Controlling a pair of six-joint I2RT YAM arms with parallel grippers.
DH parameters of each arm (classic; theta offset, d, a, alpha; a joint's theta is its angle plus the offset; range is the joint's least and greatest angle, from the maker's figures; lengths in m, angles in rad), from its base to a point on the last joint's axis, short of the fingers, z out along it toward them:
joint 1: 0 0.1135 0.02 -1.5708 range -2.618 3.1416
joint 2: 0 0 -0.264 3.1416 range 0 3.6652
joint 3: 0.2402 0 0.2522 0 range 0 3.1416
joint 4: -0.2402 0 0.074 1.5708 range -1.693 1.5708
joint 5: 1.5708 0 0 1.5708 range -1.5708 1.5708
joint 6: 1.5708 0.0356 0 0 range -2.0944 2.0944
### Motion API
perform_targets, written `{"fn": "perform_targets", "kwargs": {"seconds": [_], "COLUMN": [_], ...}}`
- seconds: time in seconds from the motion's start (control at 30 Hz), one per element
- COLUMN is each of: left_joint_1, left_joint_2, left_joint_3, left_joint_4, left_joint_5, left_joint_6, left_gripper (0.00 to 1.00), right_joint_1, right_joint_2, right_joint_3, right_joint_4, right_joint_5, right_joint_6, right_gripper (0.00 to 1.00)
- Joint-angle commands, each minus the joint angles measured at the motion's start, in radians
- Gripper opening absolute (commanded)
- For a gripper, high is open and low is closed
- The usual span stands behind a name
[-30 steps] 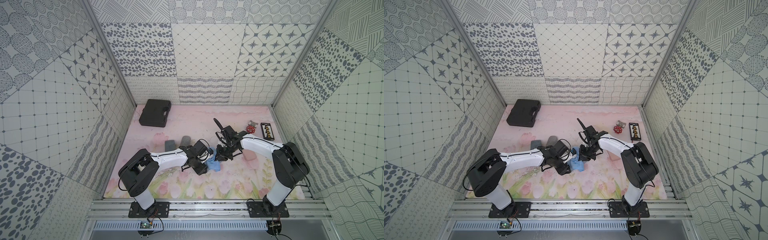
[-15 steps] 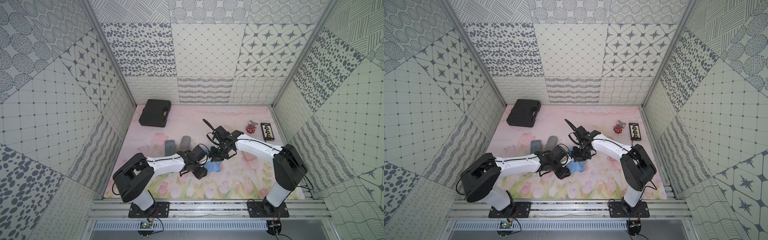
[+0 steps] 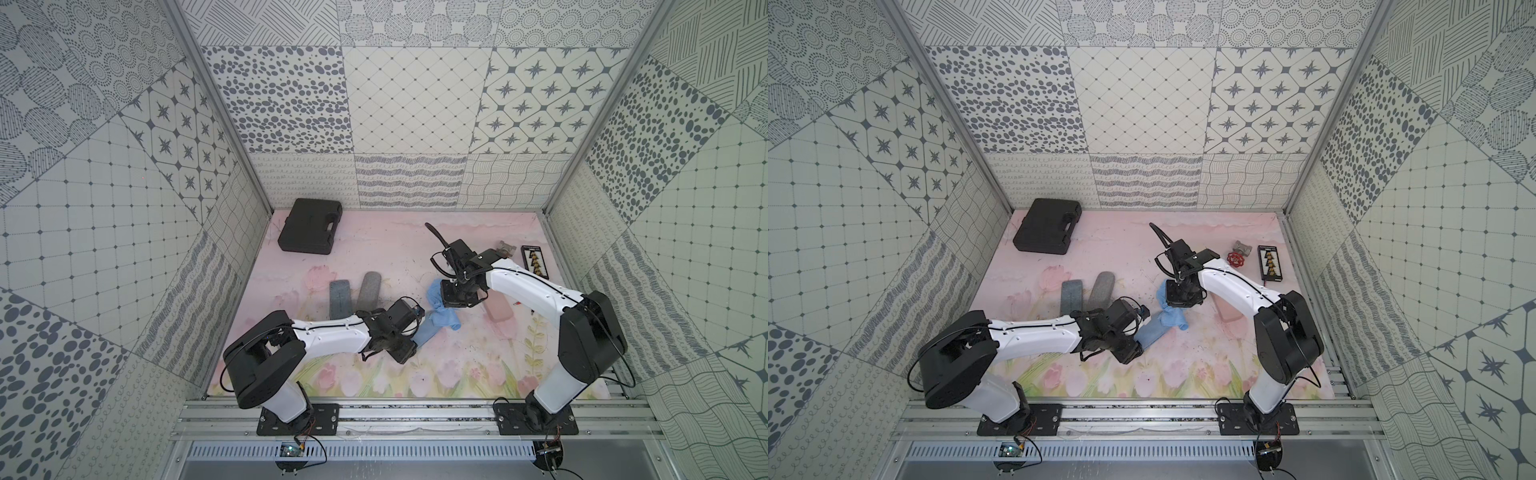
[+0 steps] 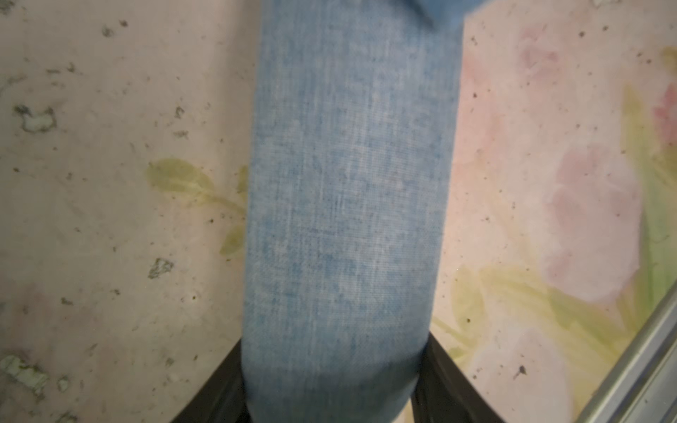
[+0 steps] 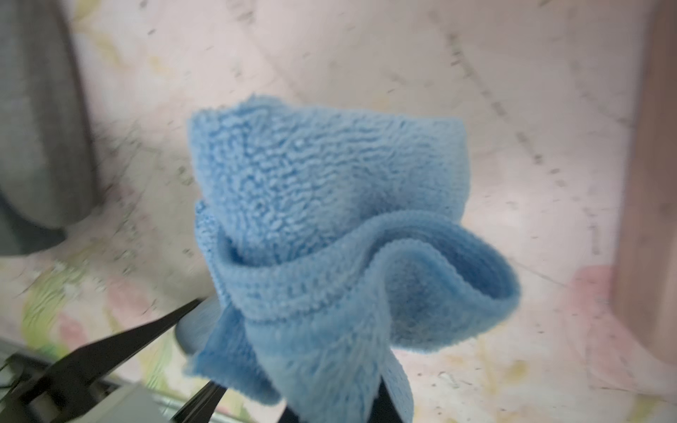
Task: Wipe the eyeglass case
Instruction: Wipe the dirt from the eyeglass case.
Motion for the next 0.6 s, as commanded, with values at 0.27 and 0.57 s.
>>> {"fn": "perform_targets", "kwargs": {"seconds": [0.27, 0.57], "left_joint_1": [-0.004, 0.003], "left_joint_2": [-0.009, 0.048], "left_joint_3": [-0.018, 0.006], "left_joint_4": [0.057, 0.042], "left_joint_5": [0.054, 0.125], "left_joint_6": [-0.073, -0.091], "left_gripper": [0.08, 0.08], "right_joint_1": [-0.131, -0.012], "right_joint_2": [0.054, -0.114], "right_joint_3": [-0.187, -0.113], "right_joint_4": [-0.026, 0.031], "right_joint_5": [0.146, -0.006], "right_joint_6": [-0.064, -0.105], "right_gripper": [0.00, 0.00]}}
